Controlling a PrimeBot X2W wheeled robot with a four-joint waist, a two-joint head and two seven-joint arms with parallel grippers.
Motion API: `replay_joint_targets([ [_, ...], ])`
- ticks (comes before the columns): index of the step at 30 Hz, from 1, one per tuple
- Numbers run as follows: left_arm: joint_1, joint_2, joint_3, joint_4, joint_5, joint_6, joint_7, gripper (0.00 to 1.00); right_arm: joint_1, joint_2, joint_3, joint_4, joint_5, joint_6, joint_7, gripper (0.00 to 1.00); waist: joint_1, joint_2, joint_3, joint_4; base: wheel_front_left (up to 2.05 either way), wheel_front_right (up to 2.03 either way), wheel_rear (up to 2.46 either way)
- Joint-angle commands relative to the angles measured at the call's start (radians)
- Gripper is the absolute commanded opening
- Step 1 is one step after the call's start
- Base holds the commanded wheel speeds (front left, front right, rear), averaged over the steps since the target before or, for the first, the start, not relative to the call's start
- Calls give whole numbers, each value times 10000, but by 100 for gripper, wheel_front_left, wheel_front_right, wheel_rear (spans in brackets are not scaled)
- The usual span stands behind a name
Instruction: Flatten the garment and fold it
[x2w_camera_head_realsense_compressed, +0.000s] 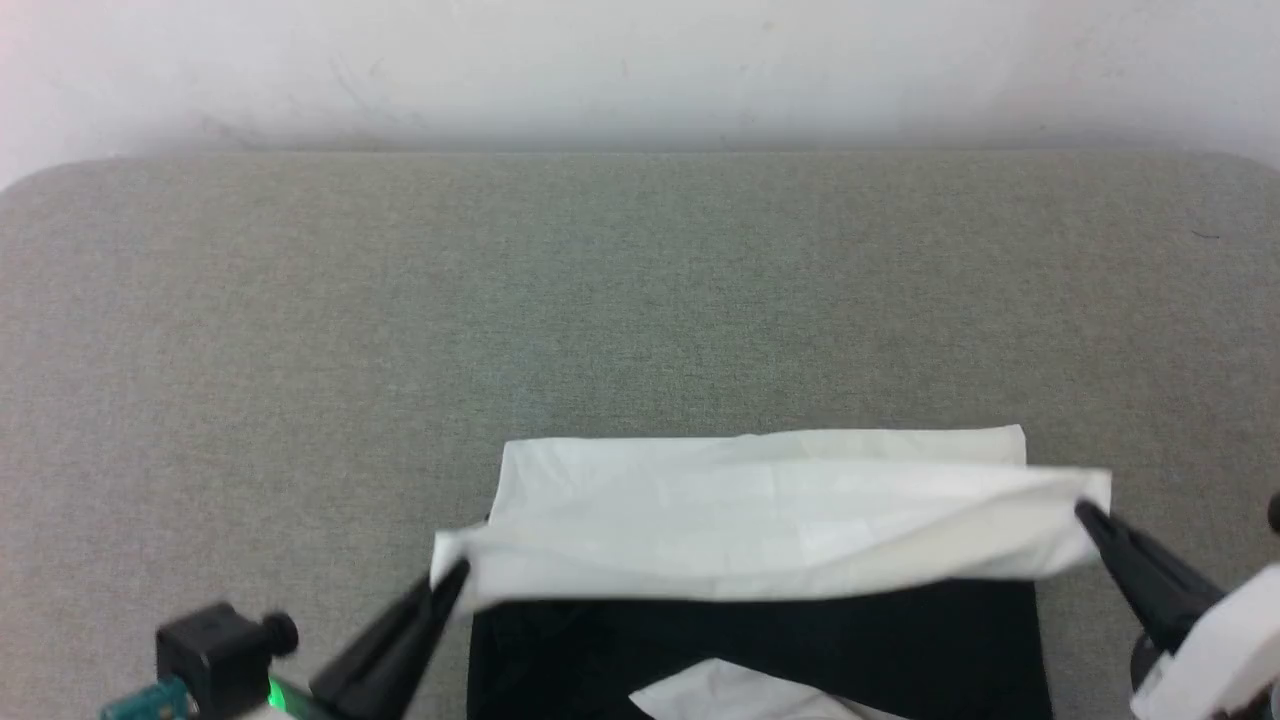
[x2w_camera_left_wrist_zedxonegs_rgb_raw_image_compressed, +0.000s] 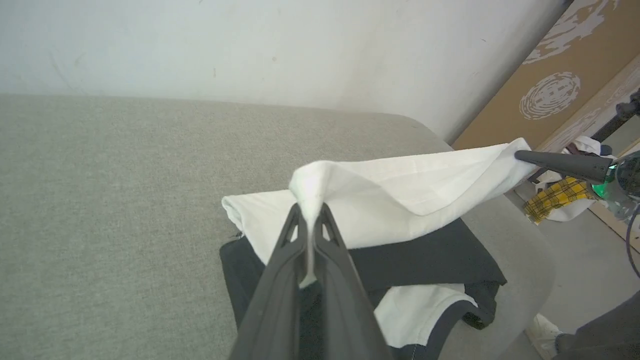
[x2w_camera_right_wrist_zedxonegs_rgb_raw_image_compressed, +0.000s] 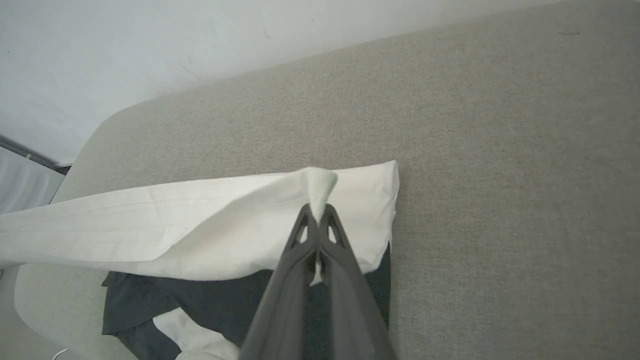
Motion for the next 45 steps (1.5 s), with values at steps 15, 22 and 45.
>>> replay_joint_targets([
  [15,1392,-202,-1066,1310,-1010,-502,311,0,2043,119,361,378,404,-7,279,0,2,-1,149,-2,0,0,0],
  [22,1620,-5,-1209,1726,-1207,-634,502,0,2585,-380,748,645,748,-7,764,28,2,-1,161,-83,0,0,0],
  [45,1039,-945,804,145,647,1788,-2349,100,1773,277,-1223,557,-150,-7,-1259,100,2,-1,59,-73,0,0,0],
])
